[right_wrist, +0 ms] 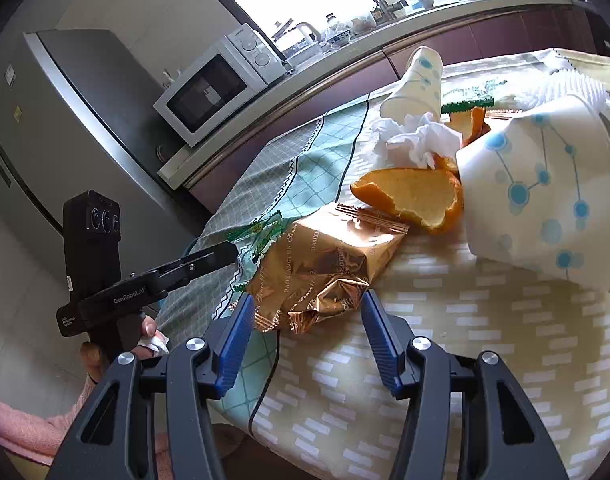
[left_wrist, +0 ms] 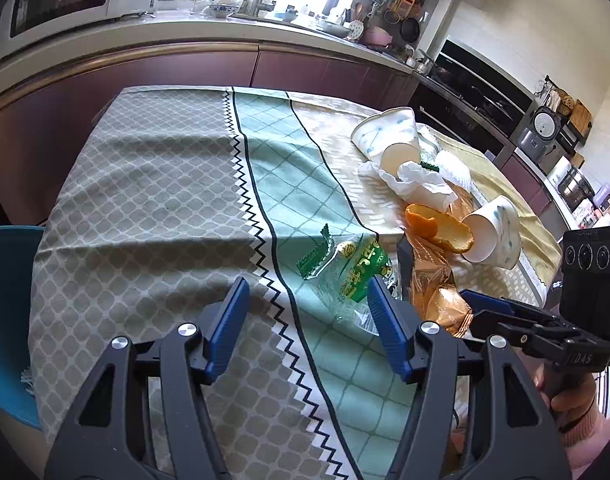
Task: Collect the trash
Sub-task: 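Grasp the green candy wrapper with the left gripper while the right grasps the gold wrapper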
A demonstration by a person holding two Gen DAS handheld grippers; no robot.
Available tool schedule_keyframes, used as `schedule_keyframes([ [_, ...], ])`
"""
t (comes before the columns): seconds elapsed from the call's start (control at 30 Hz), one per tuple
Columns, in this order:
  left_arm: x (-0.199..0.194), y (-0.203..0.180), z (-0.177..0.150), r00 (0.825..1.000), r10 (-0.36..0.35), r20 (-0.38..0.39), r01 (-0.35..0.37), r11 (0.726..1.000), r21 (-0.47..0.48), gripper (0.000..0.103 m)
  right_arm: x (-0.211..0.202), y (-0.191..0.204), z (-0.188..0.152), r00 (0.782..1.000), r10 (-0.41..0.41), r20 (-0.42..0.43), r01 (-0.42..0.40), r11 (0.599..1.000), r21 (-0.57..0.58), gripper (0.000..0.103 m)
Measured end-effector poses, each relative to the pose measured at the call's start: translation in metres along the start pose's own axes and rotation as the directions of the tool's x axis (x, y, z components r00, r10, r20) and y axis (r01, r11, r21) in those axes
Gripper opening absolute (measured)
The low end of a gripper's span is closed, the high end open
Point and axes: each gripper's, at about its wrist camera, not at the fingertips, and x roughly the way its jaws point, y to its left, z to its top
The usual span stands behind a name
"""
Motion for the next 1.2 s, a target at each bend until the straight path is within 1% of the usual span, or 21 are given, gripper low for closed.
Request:
schedule_keyframes([
  [0.13, 0.012, -0.001, 0.004, 0.999, -0.009, -0.034, 0.008, 1.000, -0.024, 0.057, 0.007, 0.004, 0.002, 1.000, 0.003, 0.009, -0.004, 1.000, 0.019, 0.053],
  [0.2, 0.015, -0.002, 0.005, 0.999, -0.010, -0.039, 0.010, 1.000, -0.023, 0.055, 0.007, 0.004, 0.001, 1.000, 0.000, 0.011, -0.001, 1.000, 0.025, 0.053],
  [0.27, 0.017, -0.004, 0.005, 0.999, -0.020, -0.046, 0.019, 1.000, -0.024, 0.048, 0.010, 0.006, 0.003, 1.000, -0.008, 0.011, 0.008, 1.000, 0.024, 0.052],
  [0.33, 0.019, -0.005, 0.005, 0.998, -0.027, -0.056, 0.025, 0.999, -0.029, 0.038, 0.013, 0.009, 0.006, 1.000, -0.020, 0.013, 0.020, 0.999, 0.025, 0.049],
  [0.37, 0.019, -0.005, 0.005, 0.998, -0.030, -0.060, 0.028, 0.999, -0.031, 0.036, 0.014, 0.010, 0.007, 1.000, -0.027, 0.015, 0.027, 0.999, 0.027, 0.045],
  [0.47, 0.019, -0.006, 0.004, 0.997, -0.040, -0.061, 0.037, 0.999, -0.037, 0.030, 0.013, 0.007, 0.006, 0.999, -0.030, 0.017, 0.030, 0.999, 0.033, 0.042],
  [0.53, 0.020, -0.007, 0.004, 0.996, -0.055, -0.066, 0.053, 0.998, -0.042, 0.020, 0.012, 0.008, 0.005, 0.999, -0.038, 0.020, 0.037, 0.999, 0.031, 0.040],
  [0.57, 0.020, -0.007, 0.004, 0.996, -0.060, -0.067, 0.058, 0.997, -0.043, 0.018, 0.012, 0.007, 0.005, 0.999, -0.039, 0.021, 0.038, 0.999, 0.030, 0.039],
  [0.6, 0.020, -0.008, 0.003, 0.996, -0.065, -0.065, 0.062, 0.997, -0.042, 0.013, 0.011, 0.007, 0.004, 0.999, -0.036, 0.023, 0.035, 0.999, 0.035, 0.038],
  [0.7, 0.018, -0.010, 0.002, 0.995, -0.079, -0.056, 0.076, 0.996, -0.042, 0.007, 0.010, 0.003, 0.002, 0.999, -0.022, 0.026, 0.021, 0.999, 0.045, 0.035],
  [0.73, 0.016, -0.010, 0.001, 0.996, -0.078, -0.049, 0.076, 0.996, -0.041, 0.007, 0.009, 0.002, 0.002, 1.000, -0.015, 0.027, 0.014, 0.999, 0.049, 0.032],
  [0.8, 0.013, -0.011, 0.001, 0.996, -0.079, -0.034, 0.078, 0.996, -0.041, 0.007, 0.008, 0.000, 0.001, 1.000, 0.001, 0.029, -0.003, 0.998, 0.057, 0.031],
  [0.83, 0.010, -0.011, 0.001, 0.996, -0.082, -0.029, 0.081, 0.996, -0.042, 0.006, 0.008, 0.000, 0.001, 1.000, 0.009, 0.028, -0.011, 0.998, 0.057, 0.024],
  [0.87, 0.009, -0.010, 0.001, 0.996, -0.082, -0.024, 0.081, 0.996, -0.042, 0.006, 0.008, 0.001, 0.001, 1.000, 0.014, 0.024, -0.016, 0.998, 0.055, 0.020],
  [1.2, -0.020, 0.000, -0.003, 0.998, -0.050, 0.035, 0.051, 0.998, -0.041, 0.006, 0.007, 0.006, 0.003, 0.998, 0.048, 0.033, -0.050, 0.998, 0.044, 0.018],
])
